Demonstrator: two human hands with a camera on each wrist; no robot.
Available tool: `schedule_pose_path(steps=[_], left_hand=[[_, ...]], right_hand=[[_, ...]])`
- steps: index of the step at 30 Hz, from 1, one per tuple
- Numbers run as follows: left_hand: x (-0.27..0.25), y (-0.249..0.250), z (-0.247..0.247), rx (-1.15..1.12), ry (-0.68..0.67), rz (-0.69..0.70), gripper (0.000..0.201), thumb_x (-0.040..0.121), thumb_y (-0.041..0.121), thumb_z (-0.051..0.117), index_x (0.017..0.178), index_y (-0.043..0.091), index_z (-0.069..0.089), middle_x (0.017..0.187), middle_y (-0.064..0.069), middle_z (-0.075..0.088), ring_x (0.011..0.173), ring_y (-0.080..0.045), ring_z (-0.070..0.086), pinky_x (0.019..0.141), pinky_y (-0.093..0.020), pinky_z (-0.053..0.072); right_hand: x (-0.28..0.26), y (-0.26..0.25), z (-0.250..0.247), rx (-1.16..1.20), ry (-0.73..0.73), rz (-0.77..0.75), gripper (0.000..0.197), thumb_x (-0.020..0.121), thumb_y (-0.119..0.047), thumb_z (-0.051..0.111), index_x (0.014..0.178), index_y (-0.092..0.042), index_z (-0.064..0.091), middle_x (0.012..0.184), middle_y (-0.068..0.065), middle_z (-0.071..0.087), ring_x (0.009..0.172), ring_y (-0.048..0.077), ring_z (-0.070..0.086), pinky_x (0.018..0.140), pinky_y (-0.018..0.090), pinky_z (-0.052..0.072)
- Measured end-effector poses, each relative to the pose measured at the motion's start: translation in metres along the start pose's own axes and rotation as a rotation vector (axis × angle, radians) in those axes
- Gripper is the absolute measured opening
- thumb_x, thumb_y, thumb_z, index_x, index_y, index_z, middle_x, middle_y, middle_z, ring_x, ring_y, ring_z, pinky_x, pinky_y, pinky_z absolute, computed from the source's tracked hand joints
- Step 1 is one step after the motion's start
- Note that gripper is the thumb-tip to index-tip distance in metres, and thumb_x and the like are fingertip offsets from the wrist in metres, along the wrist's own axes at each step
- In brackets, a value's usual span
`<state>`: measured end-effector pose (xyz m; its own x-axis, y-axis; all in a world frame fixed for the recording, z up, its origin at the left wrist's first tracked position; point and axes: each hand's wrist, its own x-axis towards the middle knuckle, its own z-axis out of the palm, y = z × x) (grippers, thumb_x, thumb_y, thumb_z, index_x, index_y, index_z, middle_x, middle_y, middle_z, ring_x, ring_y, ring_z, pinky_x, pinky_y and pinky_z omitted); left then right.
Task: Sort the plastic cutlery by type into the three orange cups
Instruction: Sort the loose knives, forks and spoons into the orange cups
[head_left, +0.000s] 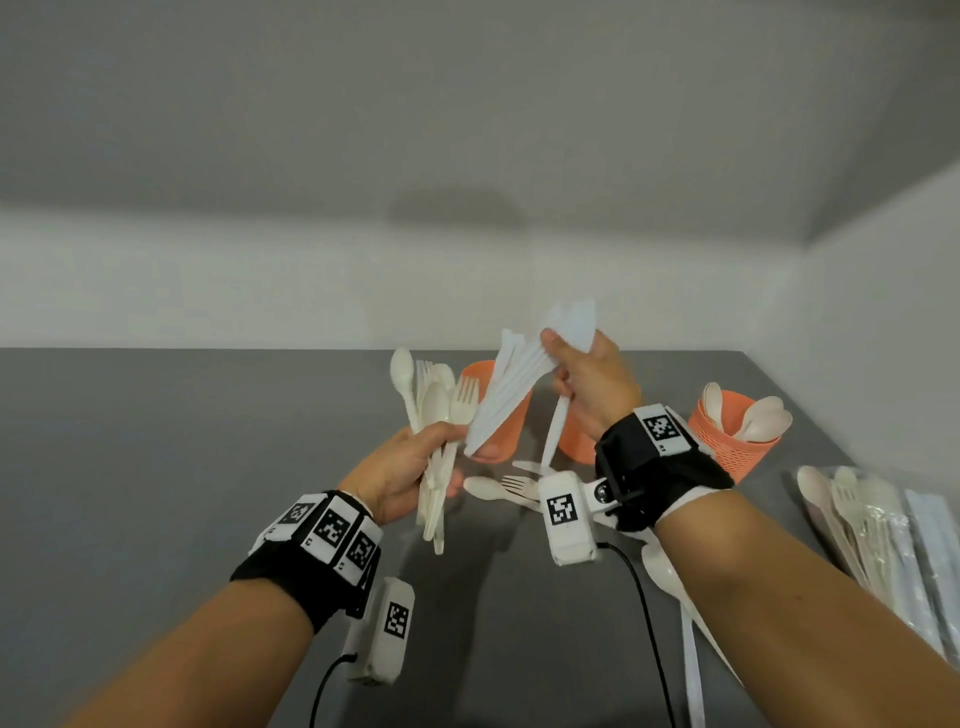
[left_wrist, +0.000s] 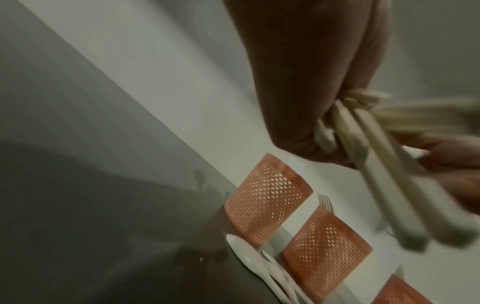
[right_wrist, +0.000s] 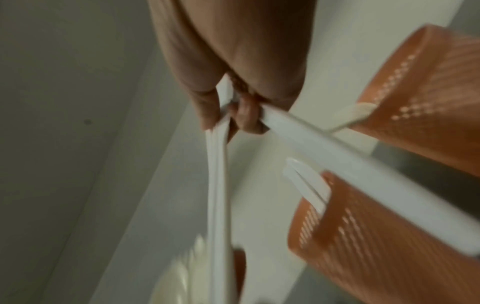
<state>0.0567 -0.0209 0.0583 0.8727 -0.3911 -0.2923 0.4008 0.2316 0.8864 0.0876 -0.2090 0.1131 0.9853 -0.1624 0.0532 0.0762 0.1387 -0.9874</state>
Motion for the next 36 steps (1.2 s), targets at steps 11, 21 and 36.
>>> schedule_pose_path(steps=[11, 21, 36], left_hand=[[0.016, -0.003, -0.010, -0.085, 0.078, 0.092, 0.015, 0.093, 0.010, 0.046, 0.097, 0.008, 0.061, 0.052, 0.003, 0.048, 0.038, -0.008, 0.038, 0.040, -0.020, 0.037], [0.012, -0.008, -0.003, -0.066, -0.179, 0.065, 0.019, 0.090, 0.013, 0.051, 0.108, 0.012, 0.058, 0.065, 0.000, 0.056, 0.053, -0.012, 0.052, 0.059, -0.029, 0.052], [0.018, -0.006, 0.015, -0.042, -0.240, 0.093, 0.019, 0.090, 0.027, 0.052, 0.078, 0.012, 0.054, 0.064, 0.002, 0.053, 0.057, -0.008, 0.055, 0.065, -0.027, 0.053]], right_hand=[[0.044, 0.017, 0.023, -0.588, 0.066, -0.298, 0.034, 0.091, -0.023, 0.056, 0.119, -0.005, 0.052, 0.112, 0.009, 0.058, 0.099, 0.022, 0.057, 0.077, 0.018, 0.040], [0.048, 0.004, 0.046, -0.242, 0.053, -0.307, 0.019, 0.101, -0.024, 0.029, 0.101, -0.014, 0.046, 0.089, -0.001, 0.049, 0.081, 0.012, 0.049, 0.080, 0.026, 0.044], [-0.016, 0.026, 0.012, -0.370, -0.309, 0.040, 0.010, 0.087, -0.018, 0.063, 0.078, -0.014, 0.064, 0.070, 0.004, 0.063, 0.068, 0.019, 0.059, 0.068, 0.027, 0.045]])
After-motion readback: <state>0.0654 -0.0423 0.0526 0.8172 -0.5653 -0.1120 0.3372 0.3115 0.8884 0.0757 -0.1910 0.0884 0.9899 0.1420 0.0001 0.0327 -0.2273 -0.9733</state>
